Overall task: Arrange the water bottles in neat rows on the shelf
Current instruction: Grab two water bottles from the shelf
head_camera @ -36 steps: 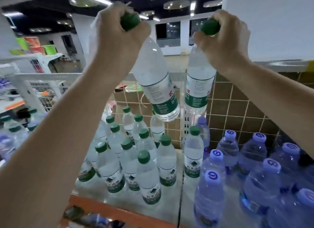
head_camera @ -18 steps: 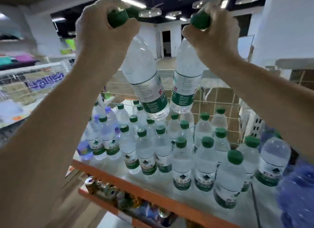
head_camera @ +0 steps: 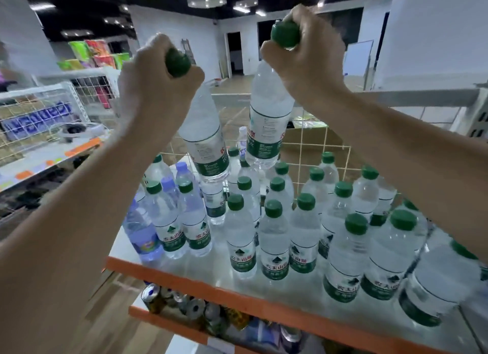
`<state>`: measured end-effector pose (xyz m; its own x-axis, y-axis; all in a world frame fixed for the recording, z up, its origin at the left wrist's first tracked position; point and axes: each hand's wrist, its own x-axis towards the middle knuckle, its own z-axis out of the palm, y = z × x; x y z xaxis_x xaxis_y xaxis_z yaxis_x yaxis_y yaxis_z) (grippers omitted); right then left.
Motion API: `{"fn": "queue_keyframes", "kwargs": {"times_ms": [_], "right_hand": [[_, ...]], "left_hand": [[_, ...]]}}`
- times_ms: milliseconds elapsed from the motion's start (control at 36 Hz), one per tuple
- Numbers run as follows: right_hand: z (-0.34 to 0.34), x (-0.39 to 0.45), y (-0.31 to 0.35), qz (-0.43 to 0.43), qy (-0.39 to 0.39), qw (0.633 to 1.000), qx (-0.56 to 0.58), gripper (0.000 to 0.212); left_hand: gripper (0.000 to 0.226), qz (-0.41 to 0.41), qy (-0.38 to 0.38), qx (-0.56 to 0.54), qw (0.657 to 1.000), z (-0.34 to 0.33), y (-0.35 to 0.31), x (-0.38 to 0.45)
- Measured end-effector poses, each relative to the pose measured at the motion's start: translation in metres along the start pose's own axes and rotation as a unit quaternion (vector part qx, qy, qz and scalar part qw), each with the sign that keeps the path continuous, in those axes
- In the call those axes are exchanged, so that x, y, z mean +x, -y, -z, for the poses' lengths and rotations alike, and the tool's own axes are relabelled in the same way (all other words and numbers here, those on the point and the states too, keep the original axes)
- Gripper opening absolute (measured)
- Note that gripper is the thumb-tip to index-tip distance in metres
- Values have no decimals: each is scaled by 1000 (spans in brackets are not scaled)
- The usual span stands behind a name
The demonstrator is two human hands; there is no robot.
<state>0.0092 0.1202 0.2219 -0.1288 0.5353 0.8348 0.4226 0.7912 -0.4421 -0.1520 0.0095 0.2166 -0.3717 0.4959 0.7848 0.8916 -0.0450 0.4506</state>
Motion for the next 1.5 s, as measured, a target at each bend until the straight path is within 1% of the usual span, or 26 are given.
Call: {"fn": "queue_keyframes", "kwargs": {"times_ms": [56,194,278,333,389,472,556,639,722,806,889,972,1083,1194,1250,1333,1417,1500], "right_hand": [[-13,4,-4,11,16,1000,2,18],[-44,13,-25,26,90,996,-10,17],[-62,14,-38,19,132,991,-28,22],[-73,13,-46,20,175,983,-45,23],[-82,10,-53,16,209,976,-56,22],[-91,7,-61,4,250,966,-64,22],[-98,7,-66,-17,307,947,-90,27],[-108,5,-71,-24,354,924,-140,23],[-121,-3,-77,-25,402,894,-198,26],[-130,-13,-83,-67,445,866,-217,26],[-136,-21,-85,-88,464,847,-245,27],[-139,-25,-87,-117,479,829,-263,32],[-142,-29,-87,-166,502,804,-271,37],[-145,-41,-83,-185,535,766,-305,34],[-145,-49,-83,-205,537,754,-316,32],[-139,-55,-84,-232,512,762,-322,32],[-135,-57,-85,-248,510,760,-319,38],[-136,-59,-83,-226,517,746,-354,45]], "left_hand": [[14,-2,25,14,1000,-11,10,2],[18,15,142,40,989,-43,36,9],[19,45,215,65,973,-64,55,12],[18,55,246,78,964,-76,67,13],[18,52,273,108,955,-87,78,11],[17,28,308,180,934,-97,92,12],[21,4,373,225,900,-105,103,14],[26,-29,423,239,874,-116,115,11],[26,-58,476,215,851,-127,127,5],[23,-86,519,187,830,-136,140,1],[20,-124,556,163,806,-143,150,-1],[18,-155,575,139,791,-147,152,0],[17,-213,572,127,782,-151,152,1],[17,-235,583,109,770,-156,153,-2],[20,-240,591,104,763,-155,154,-1],[28,-229,602,82,760,-152,158,1],[38,-196,609,58,767,-150,164,4],[41,-153,608,27,779,-148,173,8]]}}
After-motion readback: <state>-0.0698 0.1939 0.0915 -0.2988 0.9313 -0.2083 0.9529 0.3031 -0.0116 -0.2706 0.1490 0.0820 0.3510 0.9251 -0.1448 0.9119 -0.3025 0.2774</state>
